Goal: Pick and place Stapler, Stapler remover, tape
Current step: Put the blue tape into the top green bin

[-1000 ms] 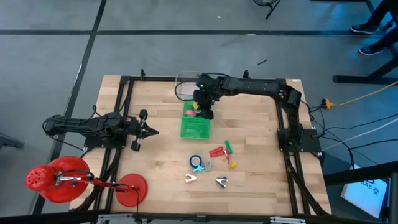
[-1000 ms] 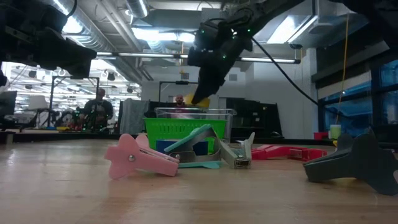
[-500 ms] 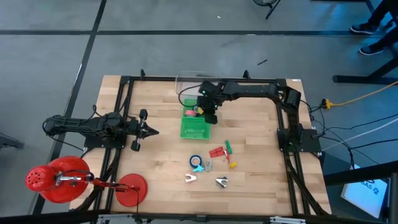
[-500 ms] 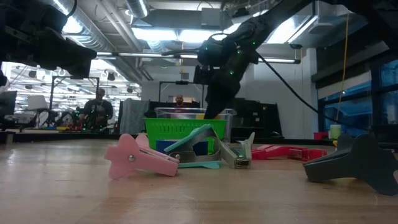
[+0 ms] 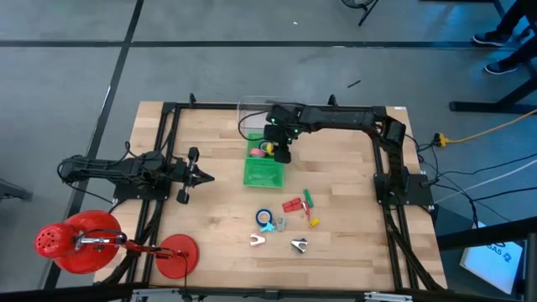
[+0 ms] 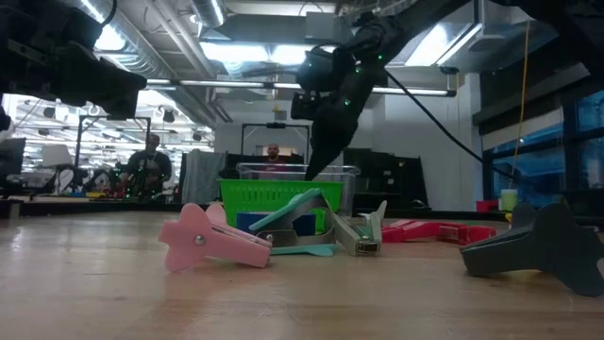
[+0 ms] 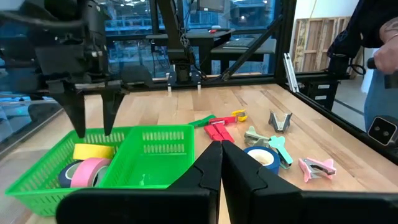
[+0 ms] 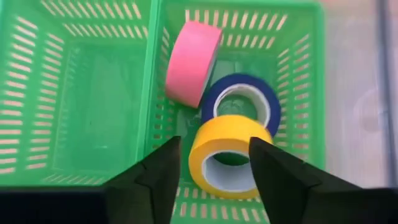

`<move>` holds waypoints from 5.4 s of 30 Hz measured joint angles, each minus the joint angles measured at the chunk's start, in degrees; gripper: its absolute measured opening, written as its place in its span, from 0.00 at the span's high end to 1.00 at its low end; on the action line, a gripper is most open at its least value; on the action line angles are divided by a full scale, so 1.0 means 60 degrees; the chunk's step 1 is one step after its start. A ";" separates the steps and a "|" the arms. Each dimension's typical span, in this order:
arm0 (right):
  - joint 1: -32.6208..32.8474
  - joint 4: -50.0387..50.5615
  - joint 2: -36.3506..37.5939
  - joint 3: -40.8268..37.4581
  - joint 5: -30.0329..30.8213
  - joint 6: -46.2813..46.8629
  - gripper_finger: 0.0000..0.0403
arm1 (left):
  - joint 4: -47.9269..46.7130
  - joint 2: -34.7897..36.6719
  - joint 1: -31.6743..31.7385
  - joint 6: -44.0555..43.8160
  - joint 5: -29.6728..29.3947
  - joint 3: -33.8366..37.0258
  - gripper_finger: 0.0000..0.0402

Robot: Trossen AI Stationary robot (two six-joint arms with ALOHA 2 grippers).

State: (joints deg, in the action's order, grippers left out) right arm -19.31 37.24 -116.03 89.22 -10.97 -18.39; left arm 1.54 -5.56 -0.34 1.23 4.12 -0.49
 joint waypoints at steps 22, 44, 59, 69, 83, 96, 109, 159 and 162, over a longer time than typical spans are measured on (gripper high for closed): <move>0.2261 0.1701 0.0000 0.2261 -0.1259 0.0022 0.49 | 0.0000 -0.0004 0.0000 0.0000 0.0000 -0.0002 0.98; 0.5299 0.1200 -0.0097 0.2261 0.2140 0.4235 0.50 | 0.0000 -0.0001 0.0000 0.0000 0.0000 -0.0002 0.99; 0.6213 0.1130 -0.2080 0.2253 0.3144 0.6255 0.50 | 0.0007 0.0000 0.0000 0.0000 0.0000 0.0000 0.99; 0.6568 0.0643 -0.2787 0.2257 0.3073 0.6263 0.51 | 0.0007 -0.0004 0.0000 0.0000 0.0000 0.0001 0.99; 0.6568 0.0583 -0.2980 0.2290 0.2500 0.5304 0.87 | 0.0007 -0.0001 0.0000 0.0000 0.0001 -0.0003 0.99; 0.6630 0.1640 -0.2655 0.2784 0.1991 0.4652 0.89 | 0.0020 -0.0005 0.0000 0.0000 0.0004 -0.0001 0.98; 0.6703 0.3023 -0.2375 0.5187 0.2038 0.3612 0.90 | 0.0000 -0.0098 0.0000 0.0000 -0.0004 -0.0007 0.98; 0.0997 0.2573 -0.2361 0.5518 0.2071 0.1021 0.89 | 0.0000 -0.0098 0.0000 0.0000 0.0000 -0.0003 0.99; 0.0958 0.2279 -0.2361 0.5033 0.2067 0.1013 0.89 | 0.0000 -0.0098 0.0000 0.0000 0.0000 -0.0003 0.99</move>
State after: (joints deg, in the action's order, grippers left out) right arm -13.56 50.92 -130.19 119.42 1.43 -12.32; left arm 1.54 -6.15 -0.34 1.23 4.12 -0.51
